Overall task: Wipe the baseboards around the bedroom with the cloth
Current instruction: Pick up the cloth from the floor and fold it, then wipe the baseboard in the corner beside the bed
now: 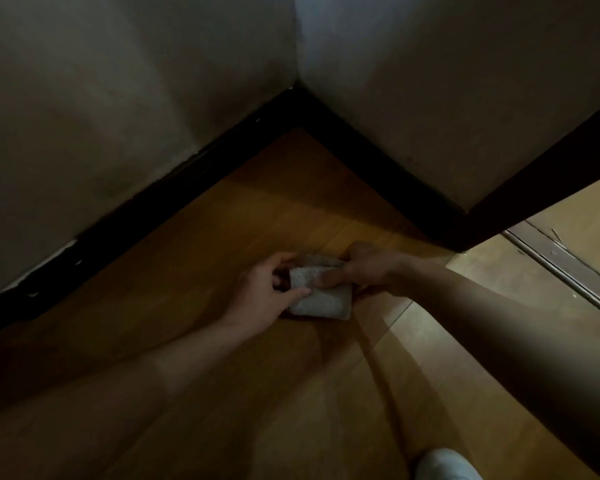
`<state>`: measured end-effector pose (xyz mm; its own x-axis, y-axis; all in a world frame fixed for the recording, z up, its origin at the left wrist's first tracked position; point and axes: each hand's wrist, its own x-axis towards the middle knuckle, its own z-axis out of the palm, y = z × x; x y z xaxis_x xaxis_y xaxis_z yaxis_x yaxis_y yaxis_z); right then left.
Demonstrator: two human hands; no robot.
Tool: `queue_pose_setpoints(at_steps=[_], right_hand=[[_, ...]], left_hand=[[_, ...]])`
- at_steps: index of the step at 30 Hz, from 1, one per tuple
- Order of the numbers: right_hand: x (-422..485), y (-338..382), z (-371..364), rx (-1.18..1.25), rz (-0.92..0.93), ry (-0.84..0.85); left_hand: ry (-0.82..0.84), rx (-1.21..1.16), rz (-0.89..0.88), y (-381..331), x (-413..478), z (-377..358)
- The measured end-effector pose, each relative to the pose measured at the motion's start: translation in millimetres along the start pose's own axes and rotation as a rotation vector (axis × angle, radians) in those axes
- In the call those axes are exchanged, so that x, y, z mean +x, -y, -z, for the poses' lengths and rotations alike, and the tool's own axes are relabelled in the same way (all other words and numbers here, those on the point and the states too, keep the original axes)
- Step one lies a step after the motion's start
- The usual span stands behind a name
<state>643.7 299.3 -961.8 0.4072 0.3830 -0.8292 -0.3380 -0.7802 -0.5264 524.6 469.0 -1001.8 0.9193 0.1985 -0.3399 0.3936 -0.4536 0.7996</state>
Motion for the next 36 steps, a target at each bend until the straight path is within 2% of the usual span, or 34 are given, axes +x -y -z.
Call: queue_pose_setpoints(at_steps=[4,7,9,11,14,16,21,26,29,33,36], right_hand=[[-5,-1,-4,0.165,-0.031,0.129],[-7,-2,-12,0.352,-0.010,0.159],[-11,1,-19,0.470,0.029,0.188],[-15,10,-26,0.525,0.088,0.228],[-19,37,-37,0.491,0.179,0.201],[-19,64,-46,0.460,0.261,0.136],[-15,118,-72,0.432,0.389,-0.003],[-2,134,-85,0.291,0.469,-0.015],[21,134,-101,0.284,0.527,0.007],[54,130,-149,0.322,0.538,0.009],[74,138,-197,0.248,0.565,-0.001]], left_hand=[[-0.008,-0.115,-0.007,1,-11,25],[-0.127,-0.090,0.030,15,-23,55],[-0.179,0.130,0.010,33,-37,76],[-0.136,0.346,-0.040,51,-55,99],[0.117,0.740,-0.110,78,-71,131],[0.248,0.906,-0.116,95,-75,148],[0.240,0.912,-0.106,111,-86,157],[0.230,0.892,-0.118,124,-97,150],[0.150,0.905,-0.134,138,-105,151],[0.007,0.893,-0.029,159,-138,158],[-0.038,0.841,0.094,172,-172,162]])
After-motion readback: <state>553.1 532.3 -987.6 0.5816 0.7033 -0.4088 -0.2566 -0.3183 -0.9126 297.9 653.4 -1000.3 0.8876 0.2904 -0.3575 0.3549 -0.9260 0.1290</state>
